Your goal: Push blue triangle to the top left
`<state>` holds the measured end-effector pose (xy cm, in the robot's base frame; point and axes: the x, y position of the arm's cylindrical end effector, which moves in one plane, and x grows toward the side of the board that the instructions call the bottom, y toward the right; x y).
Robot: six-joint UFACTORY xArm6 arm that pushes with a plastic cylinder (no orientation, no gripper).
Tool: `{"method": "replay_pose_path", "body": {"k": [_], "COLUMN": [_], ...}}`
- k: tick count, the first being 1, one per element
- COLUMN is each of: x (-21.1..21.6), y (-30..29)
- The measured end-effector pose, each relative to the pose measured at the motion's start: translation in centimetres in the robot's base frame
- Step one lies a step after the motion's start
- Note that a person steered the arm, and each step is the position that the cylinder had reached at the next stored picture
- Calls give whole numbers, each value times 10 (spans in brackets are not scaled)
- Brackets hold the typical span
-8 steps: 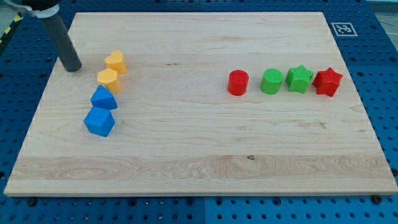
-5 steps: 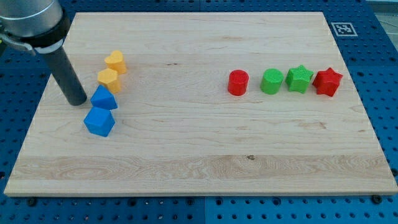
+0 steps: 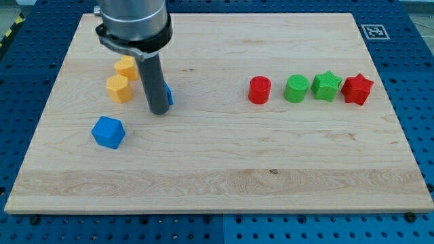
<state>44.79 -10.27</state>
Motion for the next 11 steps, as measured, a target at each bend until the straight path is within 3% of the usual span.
{"method": "replay_pose_path", "body": {"k": [5, 7, 10, 11], "x": [-186, -188, -172, -196], "y": [10, -56, -82, -96]}}
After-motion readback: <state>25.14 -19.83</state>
